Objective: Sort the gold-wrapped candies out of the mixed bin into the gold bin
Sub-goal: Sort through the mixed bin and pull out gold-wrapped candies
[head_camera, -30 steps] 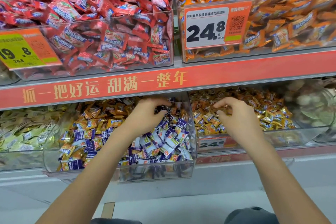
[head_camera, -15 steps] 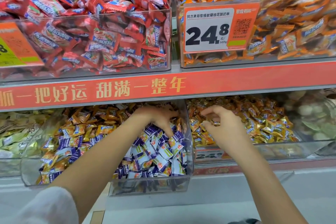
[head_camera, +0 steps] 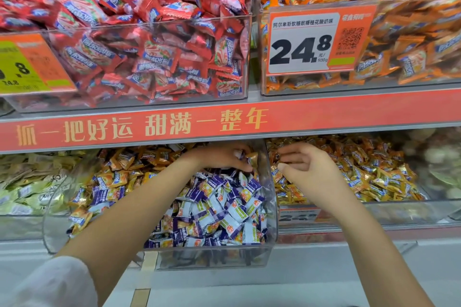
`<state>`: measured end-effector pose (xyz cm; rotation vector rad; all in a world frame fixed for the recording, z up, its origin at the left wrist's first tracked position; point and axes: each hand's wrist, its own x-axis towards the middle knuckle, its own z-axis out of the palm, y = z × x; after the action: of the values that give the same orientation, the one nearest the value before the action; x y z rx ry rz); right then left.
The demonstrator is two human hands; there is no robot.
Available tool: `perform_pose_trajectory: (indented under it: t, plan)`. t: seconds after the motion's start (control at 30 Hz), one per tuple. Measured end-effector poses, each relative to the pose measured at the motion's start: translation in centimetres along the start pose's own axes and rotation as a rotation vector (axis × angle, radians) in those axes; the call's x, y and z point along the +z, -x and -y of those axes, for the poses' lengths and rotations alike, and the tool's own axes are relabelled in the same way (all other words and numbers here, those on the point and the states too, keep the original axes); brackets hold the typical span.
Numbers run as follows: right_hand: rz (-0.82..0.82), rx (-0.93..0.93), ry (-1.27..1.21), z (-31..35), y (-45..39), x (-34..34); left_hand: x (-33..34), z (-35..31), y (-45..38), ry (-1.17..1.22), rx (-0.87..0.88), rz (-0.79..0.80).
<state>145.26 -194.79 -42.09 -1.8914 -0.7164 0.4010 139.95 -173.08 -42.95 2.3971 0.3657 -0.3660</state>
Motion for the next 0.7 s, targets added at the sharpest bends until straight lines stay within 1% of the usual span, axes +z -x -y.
perform_pose_trajectory:
  t: [0.1, 0.17, 0.23, 0.27, 0.3, 0.37, 0.4, 0.47, 0.5, 0.53, 0.57, 0.6, 0.67, 0.7]
  plan:
    - [-0.036, -0.058, -0.021, 0.3, 0.2, 0.0, -0.8, 0.0, 2.7, 0.120, -0.011, -0.097]
    - [-0.086, -0.098, -0.027, 1.1, 0.7, 0.3, -1.0, 0.3, 5.1, 0.120, -0.013, -0.196]
    - [-0.163, -0.178, 0.004, 2.3, 1.5, 0.9, -0.6, 0.4, 7.7, 0.101, -0.007, -0.293]
    - [-0.187, -0.226, 0.006, 3.1, 2.0, 1.3, -0.3, 0.4, 9.0, 0.143, 0.006, -0.336]
    - [-0.189, -0.272, -0.002, 3.9, 2.7, 1.9, 0.1, 0.4, 10.2, 0.226, 0.011, -0.384]
    - [-0.136, -0.361, -0.018, 5.2, 4.1, 3.9, 1.0, 0.4, 12.4, 0.496, -0.005, -0.438]
    - [-0.094, -0.394, -0.012, 5.7, 4.8, 5.1, 1.5, 0.4, 13.2, 0.656, 0.000, -0.421]
    - [0.000, -0.406, 0.025, 6.1, 5.4, 7.3, 2.1, 0.2, 14.3, 0.957, 0.019, -0.336]
    - [0.049, -0.378, 0.023, 5.9, 5.3, 8.2, 2.3, 0.2, 14.5, 1.032, 0.023, -0.311]
    - [0.092, -0.310, -0.030, 5.8, 5.2, 9.0, 2.4, 0.2, 14.5, 1.040, 0.028, -0.311]
    - [0.137, -0.181, -0.159, 5.7, 5.0, 9.6, 2.5, 0.2, 14.5, 1.011, 0.031, -0.333]
    - [0.185, 0.007, -0.378, 6.0, 4.9, 10.1, 2.5, 0.3, 14.4, 0.961, 0.040, -0.374]
    - [0.307, 0.374, -0.942, 6.3, 4.6, 10.7, 2.4, 0.4, 14.2, 0.849, 0.077, -0.427]
    - [0.352, 0.498, -1.167, 6.1, 4.5, 10.9, 2.4, 0.5, 14.1, 0.758, 0.088, -0.438]
